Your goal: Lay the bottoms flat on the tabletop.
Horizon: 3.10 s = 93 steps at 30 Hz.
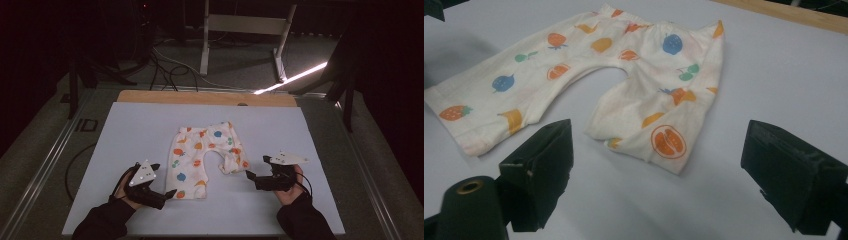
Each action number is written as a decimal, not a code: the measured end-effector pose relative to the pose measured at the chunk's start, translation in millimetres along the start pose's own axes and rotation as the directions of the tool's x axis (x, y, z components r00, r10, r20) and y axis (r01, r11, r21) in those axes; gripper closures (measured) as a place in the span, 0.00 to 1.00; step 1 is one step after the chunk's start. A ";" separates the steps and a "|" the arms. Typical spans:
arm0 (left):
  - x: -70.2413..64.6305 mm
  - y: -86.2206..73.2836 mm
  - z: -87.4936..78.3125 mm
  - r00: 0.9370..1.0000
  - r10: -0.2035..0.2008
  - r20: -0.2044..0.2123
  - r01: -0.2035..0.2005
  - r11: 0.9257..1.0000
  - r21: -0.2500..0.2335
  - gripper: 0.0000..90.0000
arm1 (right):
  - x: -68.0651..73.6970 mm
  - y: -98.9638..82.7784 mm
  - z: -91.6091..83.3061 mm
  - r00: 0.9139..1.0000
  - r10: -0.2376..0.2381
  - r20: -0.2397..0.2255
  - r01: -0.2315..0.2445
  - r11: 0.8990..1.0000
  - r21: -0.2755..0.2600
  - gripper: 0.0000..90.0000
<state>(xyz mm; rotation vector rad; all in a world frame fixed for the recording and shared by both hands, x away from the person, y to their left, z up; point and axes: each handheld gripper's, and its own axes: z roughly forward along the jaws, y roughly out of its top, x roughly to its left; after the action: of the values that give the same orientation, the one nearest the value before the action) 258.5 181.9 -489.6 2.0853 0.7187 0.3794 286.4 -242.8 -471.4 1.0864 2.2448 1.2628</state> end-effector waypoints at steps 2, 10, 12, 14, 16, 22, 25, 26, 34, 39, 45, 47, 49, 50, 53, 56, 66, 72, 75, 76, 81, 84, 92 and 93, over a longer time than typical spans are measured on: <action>3.0 -4.9 -3.7 1.000 -0.012 -0.004 0.012 1.000 0.003 0.00 | 0.5 -0.6 0.9 1.000 0.000 -0.010 0.000 1.000 0.001 0.15; 9.1 -14.8 -14.1 0.996 -0.083 -0.039 0.083 0.997 -0.007 0.00 | -0.4 -4.9 7.7 1.000 0.002 -0.028 -0.002 1.000 0.005 0.15; 9.7 -16.8 -15.1 0.993 -0.099 -0.059 0.099 0.995 -0.011 0.00 | -0.9 -6.7 10.7 1.000 0.007 -0.023 -0.007 1.000 0.016 0.15; 9.8 -19.6 -14.6 0.992 -0.108 -0.071 0.108 0.994 -0.005 0.00 | -1.4 -7.5 12.4 1.000 0.012 -0.018 -0.012 1.000 0.015 0.15; 9.9 -21.9 -13.5 0.992 -0.101 -0.080 0.102 0.995 0.013 0.00 | -3.9 -9.7 15.9 1.000 0.028 -0.013 -0.027 0.999 0.026 0.15; 8.9 -21.9 -10.6 0.991 -0.105 -0.080 0.107 0.994 0.015 0.00 | -6.8 -15.2 24.0 0.999 0.041 0.007 -0.041 0.998 0.053 0.18; 7.2 -20.7 -10.8 0.992 -0.101 -0.076 0.102 0.995 0.010 0.00 | -6.2 -16.2 29.0 0.999 0.047 0.025 -0.049 0.996 0.076 0.23; 6.5 -20.2 -11.2 0.992 -0.098 -0.076 0.099 0.995 0.007 0.00 | -5.8 -16.7 30.5 0.999 0.049 0.024 -0.050 0.995 0.083 0.28; 3.1 -17.7 -12.2 0.994 -0.084 -0.064 0.084 0.996 -0.005 0.00 | -4.8 -17.8 43.9 0.988 0.071 0.136 -0.093 0.982 0.164 0.43; 3.5 -18.0 -12.1 0.995 -0.082 -0.062 0.082 0.997 -0.004 0.00 | -8.7 -20.3 50.1 0.985 0.097 0.144 -0.124 0.973 0.194 0.54; 2.0 -18.0 -10.7 0.996 -0.074 -0.051 0.074 0.997 0.006 0.00 | 0.9 -18.3 59.8 0.995 0.061 0.082 -0.077 0.974 0.214 0.56; 1.6 -18.0 -10.3 0.996 -0.072 -0.047 0.073 0.997 0.005 0.00 | 3.2 -16.0 62.3 0.996 0.057 0.075 -0.072 0.973 0.220 0.64; 1.3 -17.8 -10.1 0.996 -0.072 -0.046 0.072 0.997 0.005 0.00 | 4.8 -13.9 65.2 0.995 0.058 0.079 -0.074 0.973 0.220 0.71; 1.2 -17.7 -10.1 0.996 -0.072 -0.046 0.072 0.997 0.004 0.00 | 5.9 -13.0 67.0 0.995 0.051 0.082 -0.068 0.973 0.220 0.79; 1.4 -17.6 -10.6 0.996 -0.072 -0.046 0.072 0.997 0.003 0.00 | 6.2 -6.2 65.3 0.996 0.044 0.076 -0.059 0.976 0.208 0.96; 2.1 -18.0 -10.4 0.996 -0.079 -0.046 0.079 0.997 0.000 0.00 | 6.9 3.7 57.1 0.997 0.031 0.071 -0.042 0.985 0.168 0.97; 2.8 -17.8 -9.6 0.996 -0.081 -0.042 0.081 0.997 -0.001 0.00 | 8.5 42.1 51.0 1.000 0.015 0.015 -0.016 0.997 0.077 0.97; 3.9 -18.6 -9.2 0.995 -0.088 -0.040 0.088 0.996 -0.005 0.00 | 6.2 56.3 79.9 0.999 0.035 -0.016 -0.033 0.994 0.102 0.97; 4.0 -18.8 -9.2 0.995 -0.088 -0.039 0.088 0.996 -0.004 0.00 | 3.7 60.2 96.3 1.000 0.030 0.010 -0.031 0.991 0.133 0.97; 4.0 -18.9 -9.2 0.996 -0.084 -0.039 0.084 0.996 -0.002 0.00 | 2.3 60.7 101.3 0.999 0.039 0.017 -0.041 0.989 0.141 0.97; 4.8 -19.2 -9.0 0.996 -0.083 -0.037 0.083 0.997 0.000 0.00 | -7.6 59.0 116.2 0.994 0.077 0.078 -0.090 0.981 0.173 0.81; 4.8 -19.2 -9.0 0.996 -0.082 -0.035 0.083 0.997 0.000 0.00 | -11.0 57.3 115.2 0.989 0.084 0.118 -0.103 0.981 0.163 0.70; 4.1 -18.8 -8.5 0.996 -0.081 -0.036 0.081 0.997 -0.002 0.00 | 3.1 64.4 92.8 0.997 0.050 0.067 -0.056 0.995 0.088 0.67; 4.0 -18.8 -8.4 0.996 -0.081 -0.035 0.081 0.997 -0.001 0.00 | 7.7 65.8 90.2 0.998 0.036 0.047 -0.039 0.997 0.072 0.66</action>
<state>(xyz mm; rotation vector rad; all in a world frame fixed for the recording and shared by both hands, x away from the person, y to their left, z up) 250.8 198.3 -500.2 2.0476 0.8215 0.3718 366.5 -164.9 -465.0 1.1769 2.2627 1.1670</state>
